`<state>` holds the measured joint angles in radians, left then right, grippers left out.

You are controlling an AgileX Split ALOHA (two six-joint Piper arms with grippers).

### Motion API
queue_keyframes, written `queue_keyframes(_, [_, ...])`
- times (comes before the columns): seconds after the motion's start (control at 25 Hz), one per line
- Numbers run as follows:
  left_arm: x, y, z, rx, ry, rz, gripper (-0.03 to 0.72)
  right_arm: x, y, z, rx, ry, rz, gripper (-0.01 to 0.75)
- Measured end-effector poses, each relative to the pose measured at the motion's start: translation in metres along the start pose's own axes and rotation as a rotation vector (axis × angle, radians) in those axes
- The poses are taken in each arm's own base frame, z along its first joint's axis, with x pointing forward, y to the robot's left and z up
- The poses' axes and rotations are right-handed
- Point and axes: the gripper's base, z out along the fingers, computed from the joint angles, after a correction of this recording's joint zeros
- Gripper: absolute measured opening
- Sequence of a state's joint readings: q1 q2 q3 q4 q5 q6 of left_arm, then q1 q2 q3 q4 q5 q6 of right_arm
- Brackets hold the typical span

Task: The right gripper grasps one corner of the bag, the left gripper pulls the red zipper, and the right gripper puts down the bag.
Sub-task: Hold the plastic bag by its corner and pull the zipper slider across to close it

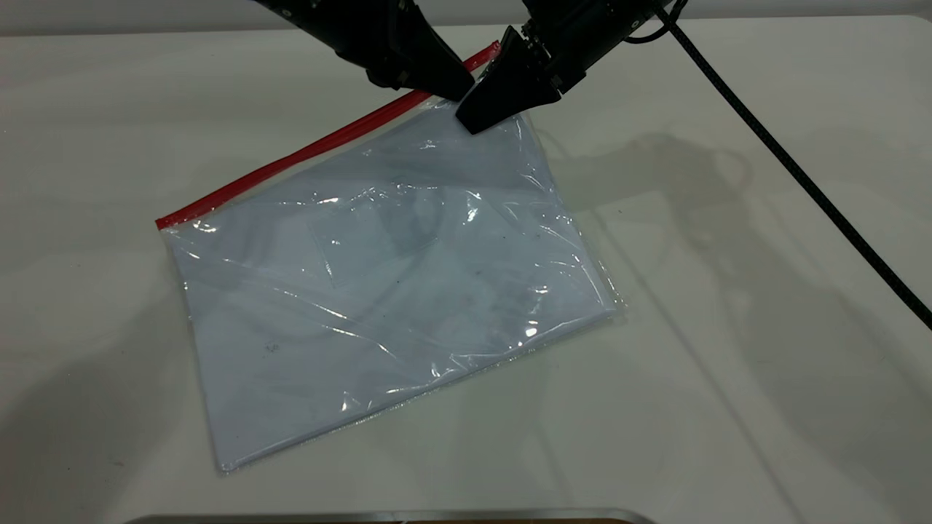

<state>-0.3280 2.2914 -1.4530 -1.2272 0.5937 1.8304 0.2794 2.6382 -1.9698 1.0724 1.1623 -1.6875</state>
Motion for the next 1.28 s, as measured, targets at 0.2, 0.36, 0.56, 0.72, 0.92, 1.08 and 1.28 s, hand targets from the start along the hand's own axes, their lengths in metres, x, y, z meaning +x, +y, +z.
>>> queue_keyframes(0.2, [-0.001, -0.002, 0.000, 0.018, -0.014, 0.007, 0.107, 0.000, 0.000, 0.000, -0.003, 0.000, 0.000, 0.033])
queue_keyframes(0.36, [-0.001, -0.002, 0.000, 0.021, -0.016, 0.008, 0.045, 0.000, 0.000, -0.001, -0.001, -0.001, 0.001, 0.033])
queue_keyframes(0.56, [-0.002, -0.001, 0.000, 0.013, -0.023, -0.003, 0.045, 0.005, -0.004, -0.011, 0.007, -0.019, 0.030, 0.033])
queue_keyframes(0.72, [-0.002, 0.000, 0.000, 0.001, -0.025, -0.012, 0.045, 0.015, -0.011, -0.031, 0.018, -0.054, 0.094, 0.033])
queue_keyframes(0.92, [0.005, 0.010, -0.007, -0.028, -0.024, -0.036, 0.045, 0.035, -0.024, -0.066, 0.061, -0.104, 0.180, 0.033])
queue_keyframes(1.08, [0.017, 0.020, -0.017, -0.040, 0.012, -0.060, 0.045, 0.054, -0.033, -0.096, 0.120, -0.127, 0.247, 0.034])
queue_keyframes(1.28, [0.035, 0.030, -0.031, -0.045, 0.090, -0.130, 0.045, 0.076, -0.040, -0.125, 0.178, -0.138, 0.318, 0.035])
